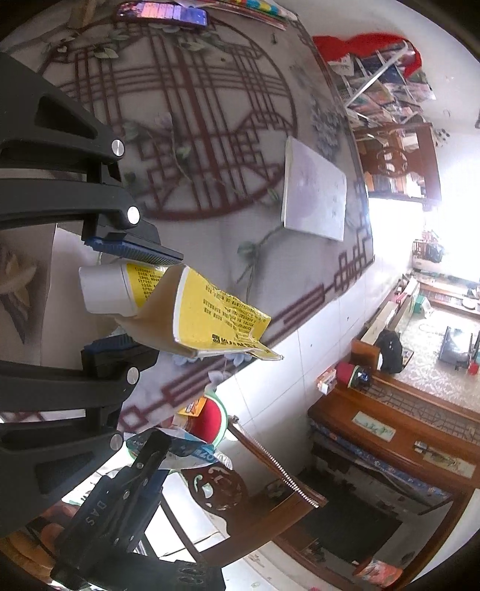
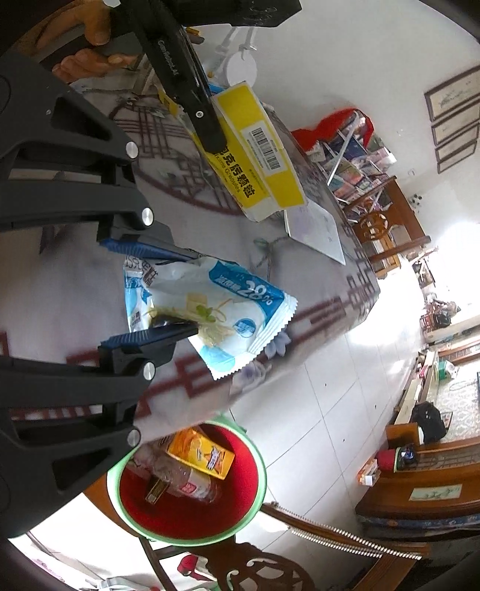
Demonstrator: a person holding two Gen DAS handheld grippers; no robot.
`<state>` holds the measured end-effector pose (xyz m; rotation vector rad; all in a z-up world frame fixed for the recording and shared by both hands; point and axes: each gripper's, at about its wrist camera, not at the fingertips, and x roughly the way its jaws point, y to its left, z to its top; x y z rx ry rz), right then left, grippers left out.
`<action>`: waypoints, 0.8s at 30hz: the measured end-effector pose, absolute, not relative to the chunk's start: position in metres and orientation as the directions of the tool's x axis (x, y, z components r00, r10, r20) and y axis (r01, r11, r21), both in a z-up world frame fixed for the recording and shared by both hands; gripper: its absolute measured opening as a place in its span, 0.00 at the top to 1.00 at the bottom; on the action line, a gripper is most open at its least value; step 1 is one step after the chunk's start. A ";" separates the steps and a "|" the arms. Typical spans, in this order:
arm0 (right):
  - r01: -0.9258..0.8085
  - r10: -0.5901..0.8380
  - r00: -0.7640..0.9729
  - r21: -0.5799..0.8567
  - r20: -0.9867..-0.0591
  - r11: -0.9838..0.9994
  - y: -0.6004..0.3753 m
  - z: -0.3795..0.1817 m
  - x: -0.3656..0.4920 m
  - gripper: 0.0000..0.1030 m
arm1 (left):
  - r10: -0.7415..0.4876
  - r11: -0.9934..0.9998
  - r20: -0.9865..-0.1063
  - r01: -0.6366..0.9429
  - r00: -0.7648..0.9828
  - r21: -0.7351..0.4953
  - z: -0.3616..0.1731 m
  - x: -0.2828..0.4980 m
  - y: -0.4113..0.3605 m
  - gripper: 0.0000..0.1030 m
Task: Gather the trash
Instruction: 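Carry the toothpaste box and snack wrapper over the red bucket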
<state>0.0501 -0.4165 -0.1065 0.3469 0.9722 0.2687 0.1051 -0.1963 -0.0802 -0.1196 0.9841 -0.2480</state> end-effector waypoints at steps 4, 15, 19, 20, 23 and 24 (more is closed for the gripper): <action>-0.041 0.360 0.546 0.406 -0.757 0.913 -0.432 -0.109 0.050 0.68 | -0.273 0.961 -0.808 0.178 0.522 -0.210 -0.079 0.106 -0.214 0.68; 0.024 0.325 0.567 0.410 -0.757 0.912 -0.476 -0.114 0.051 0.68 | -0.321 0.942 -0.799 0.260 0.508 -0.213 -0.073 0.116 -0.265 0.68; 0.053 0.307 0.575 0.410 -0.758 0.911 -0.492 -0.116 0.052 0.68 | -0.336 0.933 -0.798 0.292 0.501 -0.209 -0.072 0.121 -0.284 0.68; 0.060 0.304 0.577 0.410 -0.758 0.910 -0.495 -0.117 0.051 0.68 | -0.338 0.931 -0.798 0.299 0.499 -0.207 -0.071 0.121 -0.288 0.68; 0.085 0.291 0.583 0.413 -0.759 0.907 -0.508 -0.119 0.052 0.68 | -0.346 0.925 -0.798 0.321 0.493 -0.203 -0.069 0.125 -0.301 0.68; 0.091 0.287 0.584 0.413 -0.759 0.906 -0.511 -0.119 0.053 0.68 | -0.348 0.923 -0.799 0.328 0.491 -0.201 -0.069 0.126 -0.305 0.68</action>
